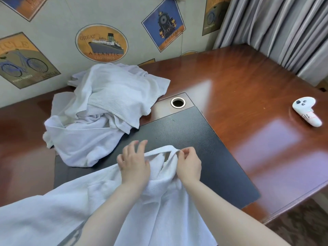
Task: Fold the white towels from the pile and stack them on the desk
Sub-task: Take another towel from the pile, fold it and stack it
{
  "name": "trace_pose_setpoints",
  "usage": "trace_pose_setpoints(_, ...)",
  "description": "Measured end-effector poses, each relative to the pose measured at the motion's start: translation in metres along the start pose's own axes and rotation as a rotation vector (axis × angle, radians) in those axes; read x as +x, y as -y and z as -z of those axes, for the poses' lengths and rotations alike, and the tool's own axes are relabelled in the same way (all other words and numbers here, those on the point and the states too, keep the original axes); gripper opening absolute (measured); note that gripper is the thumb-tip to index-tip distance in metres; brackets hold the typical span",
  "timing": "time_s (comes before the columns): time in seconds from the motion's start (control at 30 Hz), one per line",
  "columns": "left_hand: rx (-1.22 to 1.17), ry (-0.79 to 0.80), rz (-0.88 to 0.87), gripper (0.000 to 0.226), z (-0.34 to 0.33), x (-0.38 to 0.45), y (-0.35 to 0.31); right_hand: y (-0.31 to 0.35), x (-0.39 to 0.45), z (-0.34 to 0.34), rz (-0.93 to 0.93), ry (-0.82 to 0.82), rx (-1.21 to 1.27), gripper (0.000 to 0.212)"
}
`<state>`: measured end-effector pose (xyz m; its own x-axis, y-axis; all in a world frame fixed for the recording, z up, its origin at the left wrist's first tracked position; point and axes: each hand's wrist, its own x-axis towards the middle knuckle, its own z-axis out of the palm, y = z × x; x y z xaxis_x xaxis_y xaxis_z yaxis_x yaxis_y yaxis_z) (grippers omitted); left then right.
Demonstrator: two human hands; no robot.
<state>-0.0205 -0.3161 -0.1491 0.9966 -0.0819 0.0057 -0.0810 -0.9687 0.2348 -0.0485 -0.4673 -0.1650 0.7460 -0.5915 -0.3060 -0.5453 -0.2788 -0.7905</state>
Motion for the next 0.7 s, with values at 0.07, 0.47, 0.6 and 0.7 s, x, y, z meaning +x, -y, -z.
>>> trace_pose_setpoints(0.07, 0.103, 0.162, 0.078, 0.048, 0.003, 0.011, 0.012, 0.0, -0.006, -0.005, -0.024, 0.046, 0.018, 0.01)
trace_pose_setpoints(0.47, -0.131, 0.063, 0.178, 0.024, 0.03, -0.016, 0.038, 0.0, -0.008, 0.013, -0.023, 0.22, 0.357, 0.037)
trace_pose_setpoints(0.6, -0.41, 0.109, 0.664, 0.039, 0.032, -0.041, 0.077, -0.034, -0.029, 0.051, 0.122, 0.085, 0.157, 0.032)
trace_pose_setpoints(0.7, -0.672, -0.059, 0.704, 0.046, 0.031, -0.062, 0.079, -0.071, -0.053, 0.075, 0.2, 0.179, -0.074, 0.029)
